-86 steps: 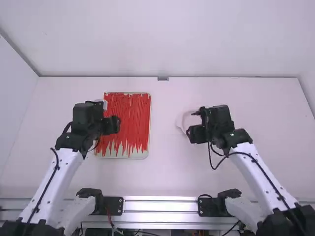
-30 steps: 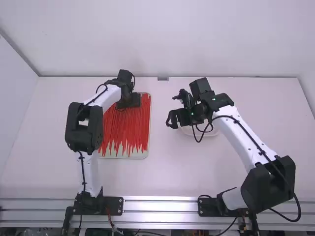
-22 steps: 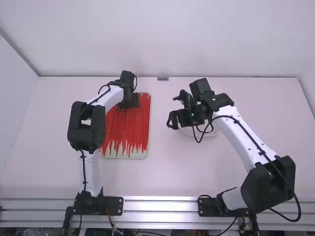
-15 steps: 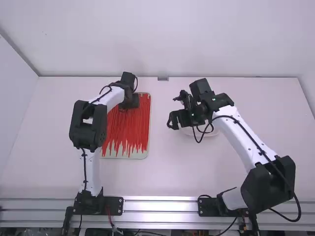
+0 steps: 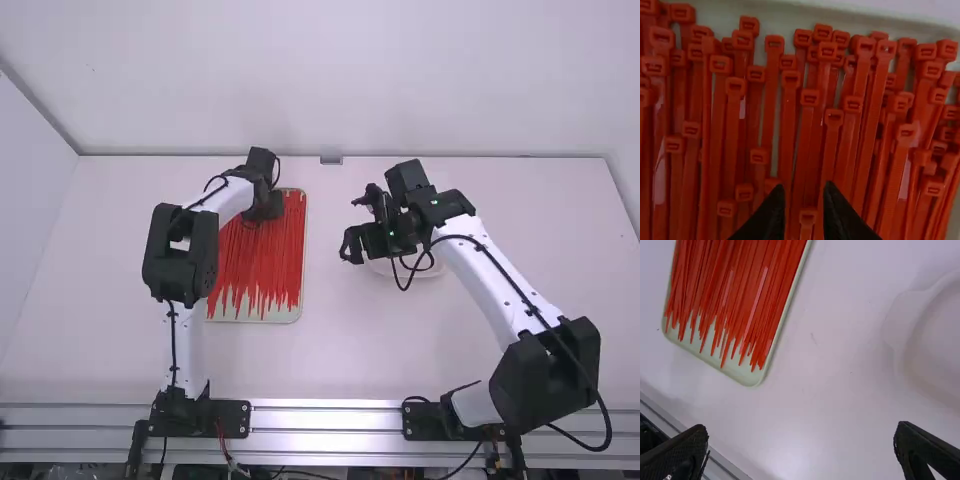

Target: Fasten the cable tie

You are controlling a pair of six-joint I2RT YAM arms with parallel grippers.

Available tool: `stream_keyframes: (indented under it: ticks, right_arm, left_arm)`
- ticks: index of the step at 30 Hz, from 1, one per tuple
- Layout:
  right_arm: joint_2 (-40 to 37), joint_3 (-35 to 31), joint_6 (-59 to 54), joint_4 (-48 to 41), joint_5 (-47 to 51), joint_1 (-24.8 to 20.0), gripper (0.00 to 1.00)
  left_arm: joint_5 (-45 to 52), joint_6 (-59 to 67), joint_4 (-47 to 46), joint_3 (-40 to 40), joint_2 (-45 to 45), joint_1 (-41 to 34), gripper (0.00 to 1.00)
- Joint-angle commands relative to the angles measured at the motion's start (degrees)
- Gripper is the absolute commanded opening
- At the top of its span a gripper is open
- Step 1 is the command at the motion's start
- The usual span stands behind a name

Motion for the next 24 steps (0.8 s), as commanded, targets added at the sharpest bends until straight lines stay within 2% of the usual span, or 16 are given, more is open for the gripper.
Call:
stream_keyframes:
  ticks: [1, 16, 24]
  right_arm:
    - [0.5, 1.5, 0.0, -0.2, 0.3, 0.0, 1.0]
    - [0.5, 1.5, 0.0, 0.4, 0.4, -0.1, 1.0]
    - [0.5, 1.5, 0.0, 0.8, 0.4, -0.1, 1.0]
  left_arm:
    - [-0.8, -0.6, 0.0, -1.5, 0.7, -0.3, 0.2]
    - [-0.2, -1.4, 0.2, -2.8, 0.7, -0.3, 0.19]
    - [-0.2, -1.4, -0.1, -2.8, 0.7, -0.3, 0.15]
